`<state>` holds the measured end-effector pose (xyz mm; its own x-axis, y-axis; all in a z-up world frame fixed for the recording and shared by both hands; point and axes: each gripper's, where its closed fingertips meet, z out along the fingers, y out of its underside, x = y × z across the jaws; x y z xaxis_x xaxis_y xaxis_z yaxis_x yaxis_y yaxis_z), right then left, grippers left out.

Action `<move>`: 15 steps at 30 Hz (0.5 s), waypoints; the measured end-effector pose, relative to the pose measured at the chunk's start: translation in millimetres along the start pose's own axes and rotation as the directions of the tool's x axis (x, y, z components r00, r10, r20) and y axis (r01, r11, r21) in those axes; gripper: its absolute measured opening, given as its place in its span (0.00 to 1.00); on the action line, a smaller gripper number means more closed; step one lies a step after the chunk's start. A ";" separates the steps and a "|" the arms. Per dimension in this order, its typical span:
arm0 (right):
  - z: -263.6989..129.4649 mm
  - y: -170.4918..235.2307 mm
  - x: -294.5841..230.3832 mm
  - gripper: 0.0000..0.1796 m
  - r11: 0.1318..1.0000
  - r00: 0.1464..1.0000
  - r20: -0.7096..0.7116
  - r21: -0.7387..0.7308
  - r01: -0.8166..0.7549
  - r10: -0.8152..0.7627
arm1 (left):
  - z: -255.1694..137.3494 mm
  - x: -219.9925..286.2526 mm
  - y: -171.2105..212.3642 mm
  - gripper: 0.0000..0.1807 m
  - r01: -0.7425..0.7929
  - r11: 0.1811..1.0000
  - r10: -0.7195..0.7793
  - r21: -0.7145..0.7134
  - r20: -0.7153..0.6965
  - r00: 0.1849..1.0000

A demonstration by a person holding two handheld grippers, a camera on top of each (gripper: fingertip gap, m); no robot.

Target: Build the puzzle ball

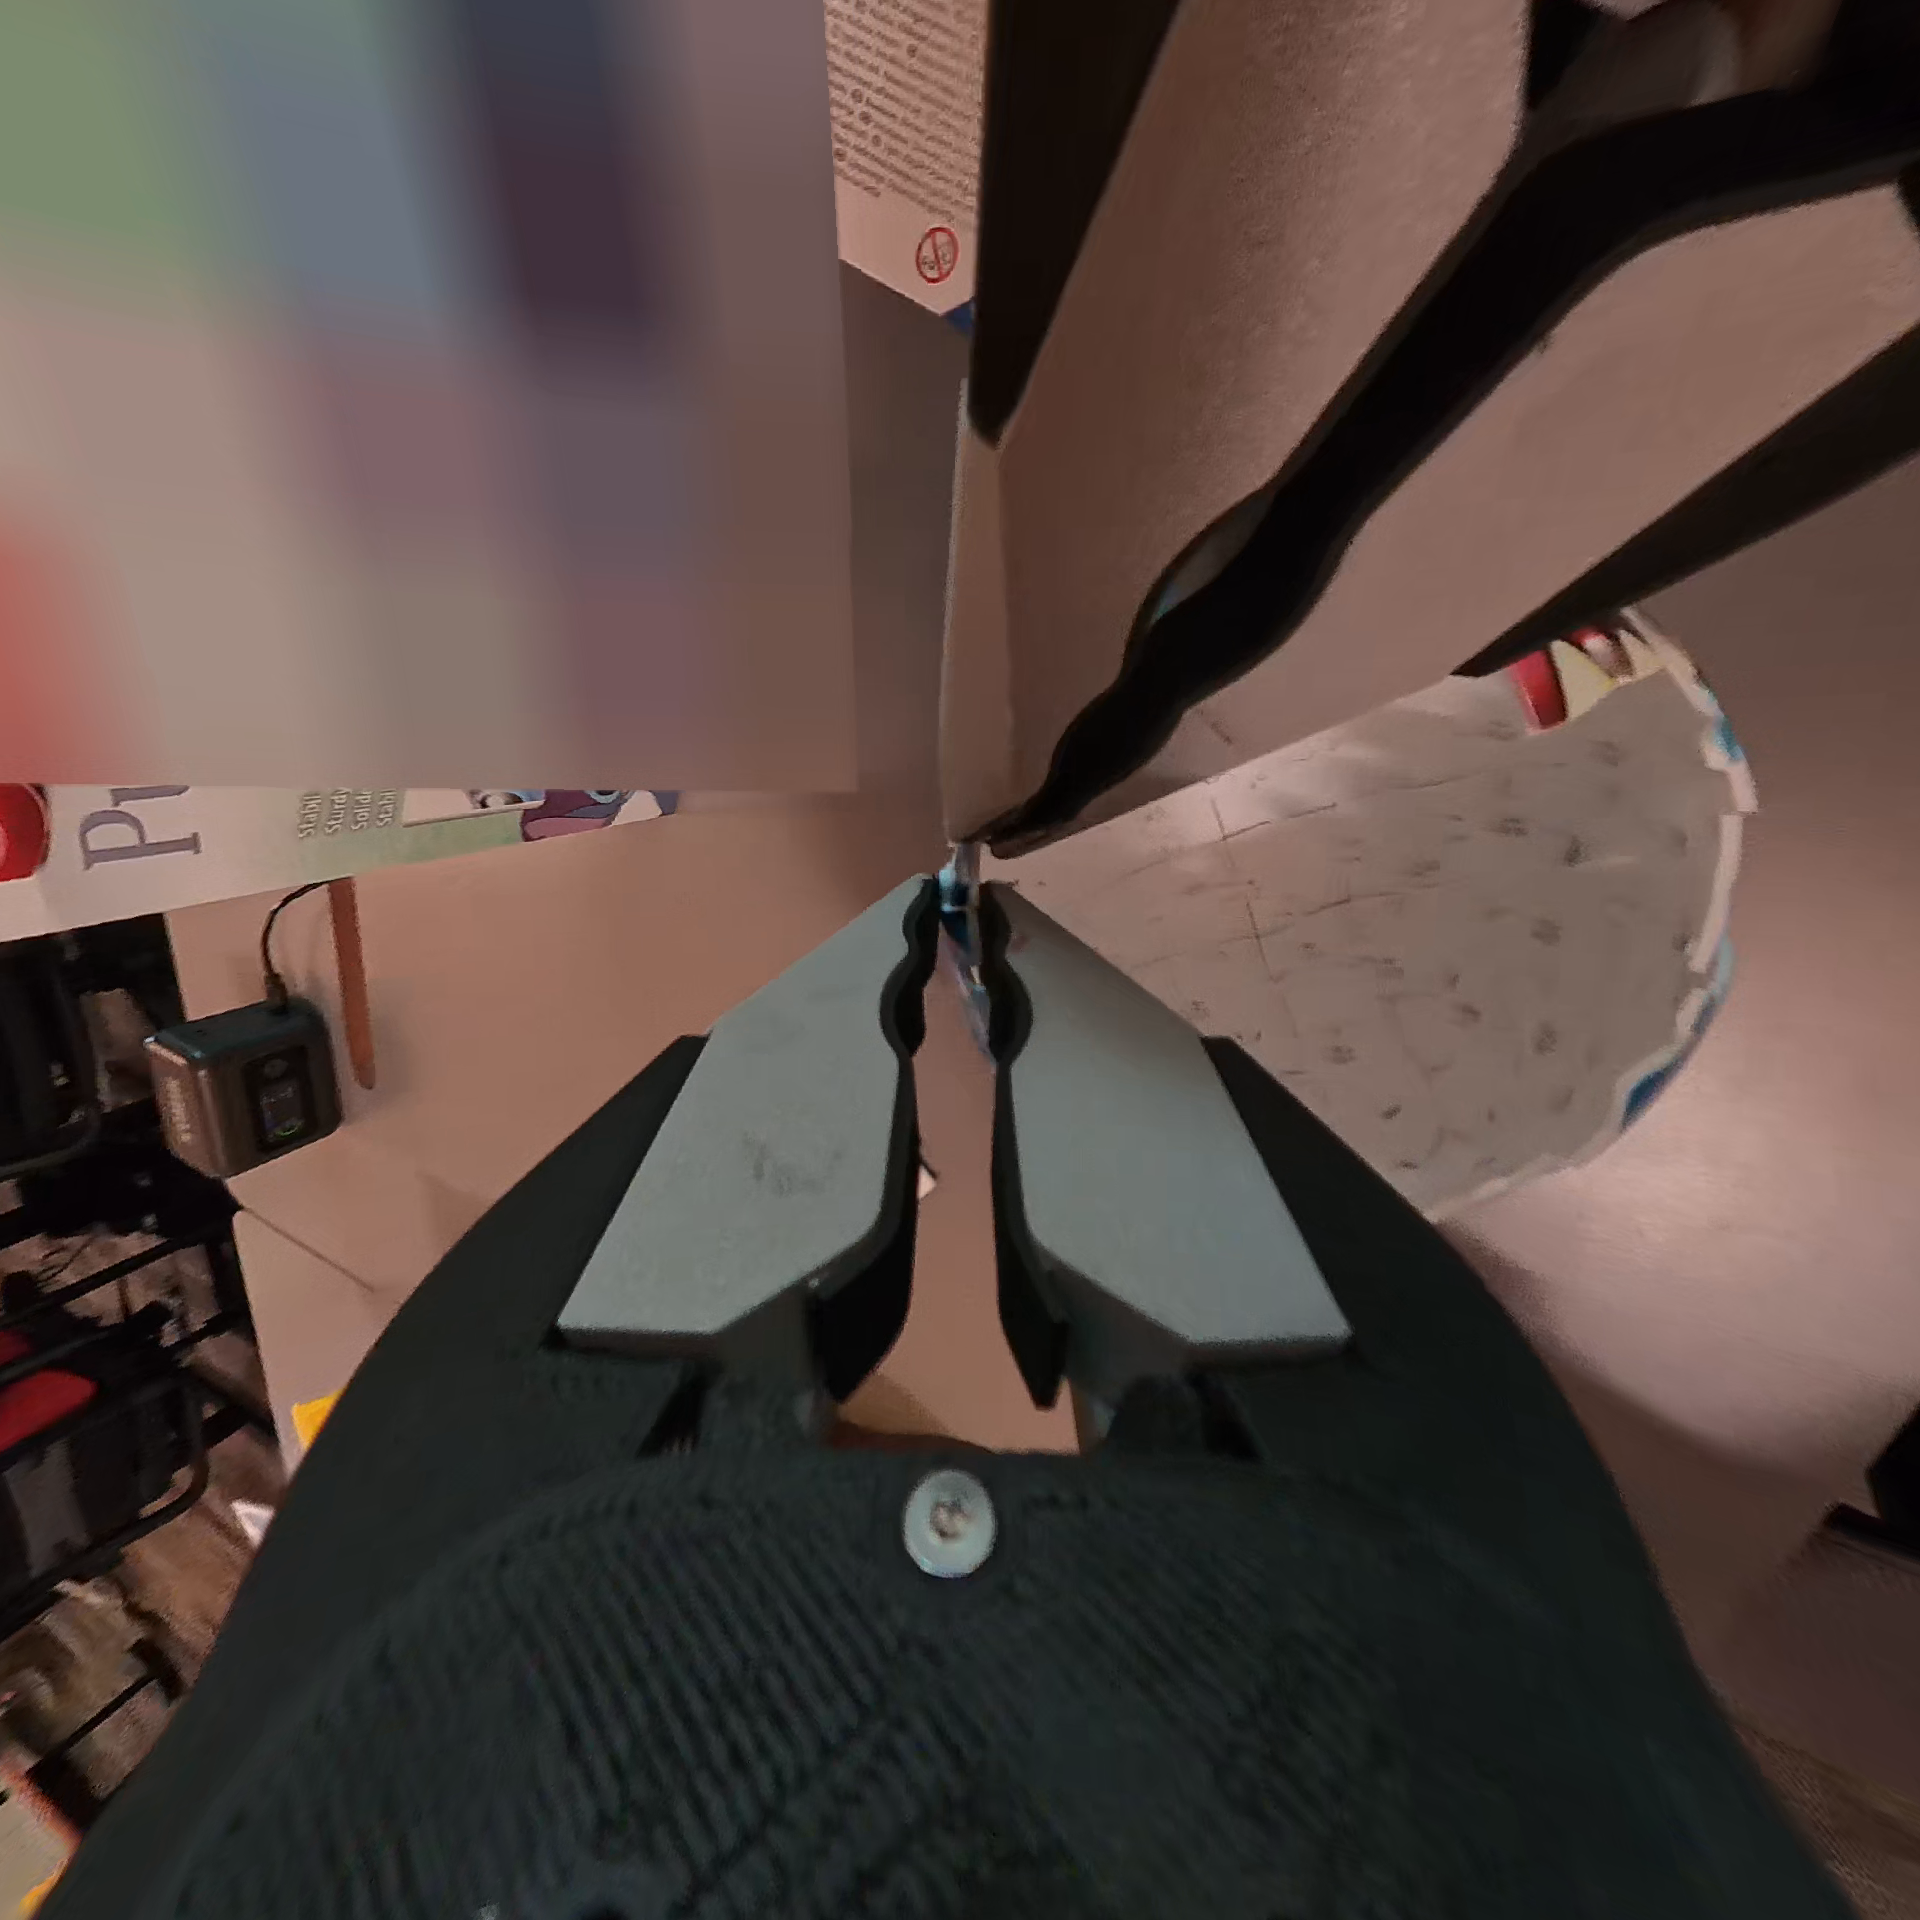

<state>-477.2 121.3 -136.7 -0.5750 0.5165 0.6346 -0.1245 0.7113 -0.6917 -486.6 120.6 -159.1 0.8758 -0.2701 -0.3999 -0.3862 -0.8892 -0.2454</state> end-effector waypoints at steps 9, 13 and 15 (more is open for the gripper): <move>-0.5 -0.5 -0.8 0.00 1.000 1.000 0.011 0.001 -0.021 0.021 | -0.5 -1.3 1.0 0.01 -0.026 0.999 0.029 -0.027 0.092 0.995; -0.9 -0.8 -1.2 0.00 1.000 1.000 0.013 0.001 -0.019 0.019 | -1.1 -1.1 1.2 0.01 -0.030 0.999 0.033 -0.033 0.106 0.994; -1.2 -0.4 -0.9 0.00 1.000 1.000 0.013 -0.002 -0.020 0.020 | -1.3 -1.6 1.2 0.01 -0.038 0.998 0.043 -0.043 0.120 0.992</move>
<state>-475.6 121.0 -136.5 -0.5881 0.5239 0.6162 -0.1114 0.7022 -0.7033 -488.1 119.6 -157.6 0.8172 -0.2619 -0.5134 -0.4065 -0.8933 -0.1915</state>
